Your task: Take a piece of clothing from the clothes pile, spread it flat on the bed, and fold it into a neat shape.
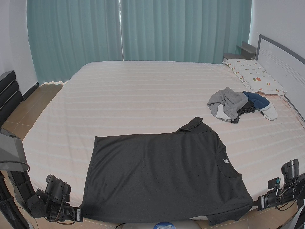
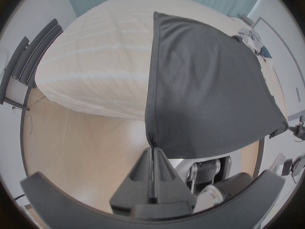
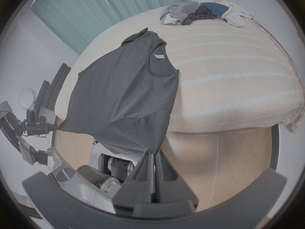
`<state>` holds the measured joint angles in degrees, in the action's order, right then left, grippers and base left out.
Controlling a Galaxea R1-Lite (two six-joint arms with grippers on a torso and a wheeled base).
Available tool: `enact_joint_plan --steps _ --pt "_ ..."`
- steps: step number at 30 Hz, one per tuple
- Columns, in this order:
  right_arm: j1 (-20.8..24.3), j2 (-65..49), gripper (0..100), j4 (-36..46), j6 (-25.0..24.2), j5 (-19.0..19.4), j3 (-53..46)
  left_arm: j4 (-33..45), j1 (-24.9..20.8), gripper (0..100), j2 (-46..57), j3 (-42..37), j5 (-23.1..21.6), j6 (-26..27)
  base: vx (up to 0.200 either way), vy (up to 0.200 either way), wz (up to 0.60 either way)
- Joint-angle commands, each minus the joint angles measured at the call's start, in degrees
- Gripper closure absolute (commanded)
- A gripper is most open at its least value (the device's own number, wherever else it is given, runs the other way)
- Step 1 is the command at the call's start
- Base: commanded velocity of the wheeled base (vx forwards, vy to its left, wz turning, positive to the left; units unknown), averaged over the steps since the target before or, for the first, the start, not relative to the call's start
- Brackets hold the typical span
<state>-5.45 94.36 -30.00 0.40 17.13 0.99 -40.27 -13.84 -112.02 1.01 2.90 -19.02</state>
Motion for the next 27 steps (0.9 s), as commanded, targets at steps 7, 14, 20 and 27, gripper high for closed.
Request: enact_joint_plan --steps 7,14,20,27 --pt "0.0 -0.5 100 -6.2 -2.2 0.0 1.1 -17.8 2.8 100 0.7 0.9 -0.1 -8.7 0.000 0.000 0.00" --pt "0.3 -1.9 100 -9.7 -9.0 -0.3 4.3 -24.8 4.4 100 1.2 2.2 0.0 -11.8 0.000 0.000 0.00" --pt "1.1 -1.8 100 -11.0 -11.0 -0.6 3.7 -28.0 5.1 100 1.7 1.4 0.0 -12.4 0.000 0.000 0.00" --pt "1.3 -2.9 100 -11.0 -9.8 -0.9 2.4 -27.6 2.6 100 2.8 -0.9 0.0 -11.0 0.000 0.000 0.00"
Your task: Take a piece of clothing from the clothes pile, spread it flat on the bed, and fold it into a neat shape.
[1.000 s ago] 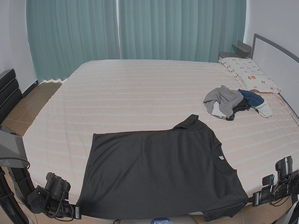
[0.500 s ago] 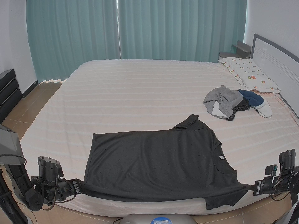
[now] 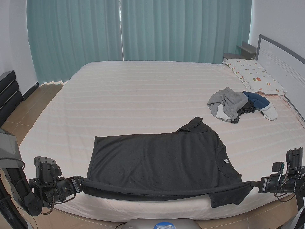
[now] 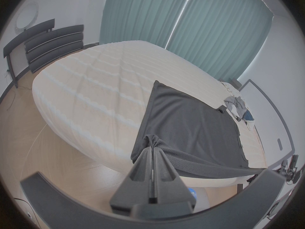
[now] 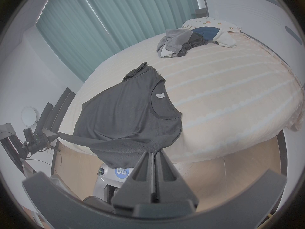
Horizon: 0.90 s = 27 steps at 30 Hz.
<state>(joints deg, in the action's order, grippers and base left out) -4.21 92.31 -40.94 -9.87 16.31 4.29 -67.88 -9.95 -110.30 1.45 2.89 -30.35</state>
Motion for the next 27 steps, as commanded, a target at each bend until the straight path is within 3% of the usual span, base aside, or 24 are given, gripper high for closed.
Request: enact_joint_plan --steps 1,7,15,27 --pt "0.1 -1.5 100 0.1 0.8 -0.1 -1.5 -0.1 -1.3 100 1.9 -1.4 0.0 0.4 0.000 0.000 0.00" --pt "0.1 -1.6 100 0.2 4.0 -0.1 -4.3 -0.2 -0.7 100 5.1 -1.1 0.2 0.6 0.000 0.000 0.00" --pt "0.1 -1.5 100 1.4 4.6 -0.1 -4.2 3.7 -0.9 100 5.3 -1.3 0.4 2.4 0.000 0.000 0.00" --pt "0.1 7.2 100 1.2 3.5 0.2 6.2 3.5 1.3 100 -0.6 6.8 -0.5 -1.6 0.000 0.000 0.00"
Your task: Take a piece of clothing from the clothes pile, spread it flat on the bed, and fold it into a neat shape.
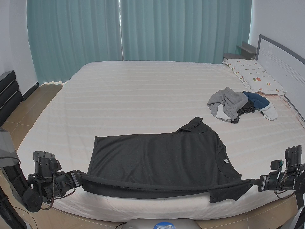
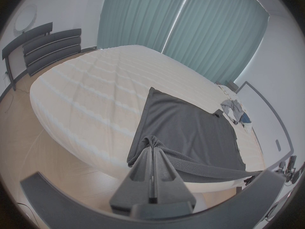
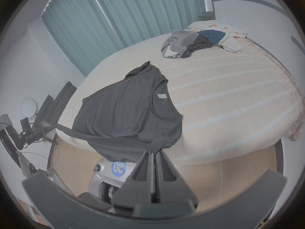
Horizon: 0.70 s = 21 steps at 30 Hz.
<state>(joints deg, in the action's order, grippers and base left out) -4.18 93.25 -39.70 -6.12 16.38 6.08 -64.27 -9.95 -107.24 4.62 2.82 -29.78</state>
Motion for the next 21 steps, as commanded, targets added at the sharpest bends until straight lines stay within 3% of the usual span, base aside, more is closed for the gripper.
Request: enact_joint_plan --steps 1,10,21 --pt "0.1 8.0 100 -0.2 -0.6 0.0 5.4 -0.1 1.3 100 -4.5 4.6 -0.4 -3.1 0.000 0.000 0.00" --pt "3.1 16.7 100 -1.1 -6.2 -0.7 16.4 -0.2 1.6 100 -12.6 11.4 -0.4 -5.4 0.000 0.000 0.00" --pt "5.1 24.5 100 -1.2 -6.4 -5.2 25.2 -0.1 1.9 100 -17.2 15.0 -0.4 -6.6 0.000 0.000 0.00"
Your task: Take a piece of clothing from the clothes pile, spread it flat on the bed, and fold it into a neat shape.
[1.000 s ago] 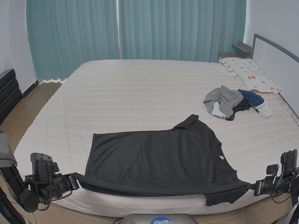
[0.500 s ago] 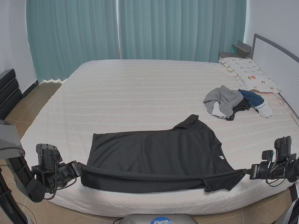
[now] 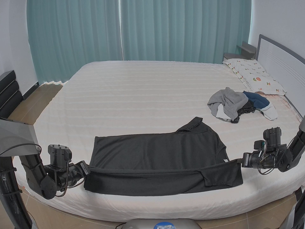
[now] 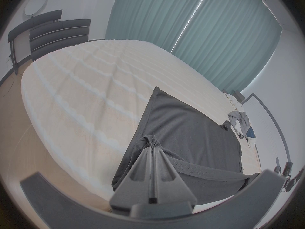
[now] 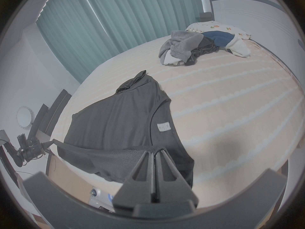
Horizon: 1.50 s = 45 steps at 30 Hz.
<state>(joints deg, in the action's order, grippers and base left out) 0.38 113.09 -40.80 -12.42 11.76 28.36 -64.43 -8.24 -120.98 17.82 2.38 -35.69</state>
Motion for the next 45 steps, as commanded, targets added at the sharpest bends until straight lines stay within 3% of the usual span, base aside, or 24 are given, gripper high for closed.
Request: enact_joint_plan --steps 1,9,15,26,27,29,36,41,45 --pt "0.5 4.9 100 -0.1 -0.1 -0.6 3.2 0.0 0.2 100 -3.6 2.0 0.1 -1.0 0.000 0.000 0.00" --pt "2.1 8.8 100 -5.6 -5.2 -0.9 5.5 0.0 0.4 100 -7.3 4.5 0.2 -2.8 0.000 0.000 0.00" --pt "2.8 12.9 100 -9.6 -5.2 -2.8 6.2 0.0 0.4 100 -9.3 7.0 0.3 -5.0 0.000 0.000 0.00" --pt "3.4 15.5 100 -12.7 -5.8 -2.9 6.6 0.1 0.2 100 -11.0 8.7 0.1 -7.0 0.000 0.000 0.00" --pt "3.4 15.8 0 -13.3 -6.0 -2.8 6.5 0.1 0.2 0 -11.1 9.0 0.1 -7.4 0.000 0.000 0.00" --pt "3.4 16.1 0 -14.0 -6.3 -2.8 6.4 0.1 0.2 0 -11.2 9.2 0.1 -7.5 0.000 0.000 0.00" --pt "3.1 14.0 0 -20.2 -18.3 -3.0 5.7 -0.1 0.9 0 -10.4 10.7 0.1 -12.0 0.000 0.000 0.00" --pt "3.2 8.9 0 -19.6 -24.8 -2.9 3.4 -1.3 2.3 0 -6.3 9.7 -0.5 -16.1 0.000 0.000 0.00" --pt "3.6 4.9 0 -19.4 -29.0 -2.9 -1.5 -4.2 2.6 0 -3.7 5.7 -2.0 -15.9 0.000 0.000 0.00"
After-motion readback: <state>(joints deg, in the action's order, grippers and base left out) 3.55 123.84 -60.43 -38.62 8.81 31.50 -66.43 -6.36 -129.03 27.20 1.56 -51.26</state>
